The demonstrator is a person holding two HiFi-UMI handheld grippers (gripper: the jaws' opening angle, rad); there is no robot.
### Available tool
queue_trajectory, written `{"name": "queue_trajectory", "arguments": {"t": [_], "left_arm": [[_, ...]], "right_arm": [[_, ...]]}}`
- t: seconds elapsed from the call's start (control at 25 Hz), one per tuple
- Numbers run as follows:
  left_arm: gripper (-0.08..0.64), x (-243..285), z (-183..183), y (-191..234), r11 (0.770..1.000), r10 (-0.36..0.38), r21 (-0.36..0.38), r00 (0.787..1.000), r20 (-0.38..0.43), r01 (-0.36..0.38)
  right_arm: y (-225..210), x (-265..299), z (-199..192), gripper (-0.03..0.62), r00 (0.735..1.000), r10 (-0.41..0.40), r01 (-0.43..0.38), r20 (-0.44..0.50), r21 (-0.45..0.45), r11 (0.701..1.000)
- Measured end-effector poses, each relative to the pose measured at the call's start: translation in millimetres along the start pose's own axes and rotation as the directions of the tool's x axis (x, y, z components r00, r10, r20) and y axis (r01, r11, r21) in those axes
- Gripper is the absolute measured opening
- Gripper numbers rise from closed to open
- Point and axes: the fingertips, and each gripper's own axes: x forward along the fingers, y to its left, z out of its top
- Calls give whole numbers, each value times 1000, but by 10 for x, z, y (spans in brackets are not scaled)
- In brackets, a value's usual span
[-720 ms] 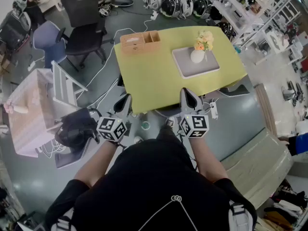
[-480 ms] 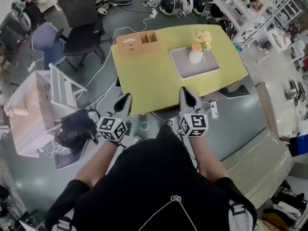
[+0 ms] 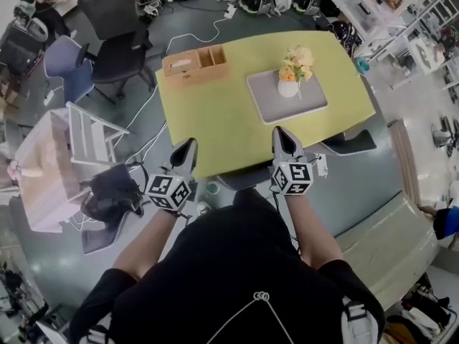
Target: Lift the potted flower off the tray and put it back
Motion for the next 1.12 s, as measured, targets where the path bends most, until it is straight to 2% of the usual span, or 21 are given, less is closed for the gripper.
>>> {"name": "queue_trajectory", "arguments": {"t": [0.08,0.16,0.28,0.44,0.6,0.8,1.12], "left_arm": [[8,180,-33,-30,1000,10,-1,1000,-14,-10],[8,354,-67,-48,1000,25,-2,999,-29,-25],[8,603,-118,-42,998,56,-4,997,-46,-56],[8,869,-207,-67,995,98,-7,993,-68,-99],[6,1043,-322,-33,989,144,-10,985,-97,-145],[8,1131,-449,3,980,197,-9,971,-132,-200],[8,1191,-558,86,963,262,-26,951,-166,-270]], "right_arm": [[-336,145,-165,27,999,-24,24,-29,0,1000],[-684,296,-314,104,998,-38,39,-53,11,999],[-1198,533,-473,116,995,-57,58,-80,10,998],[-1820,855,-653,199,992,-66,67,-106,4,998],[-2306,1247,-896,247,987,-67,64,-145,-27,998],[-2629,1764,-1059,270,984,-51,34,-171,-97,995],[-2679,2337,-985,290,991,-49,31,-128,-144,989]]}}
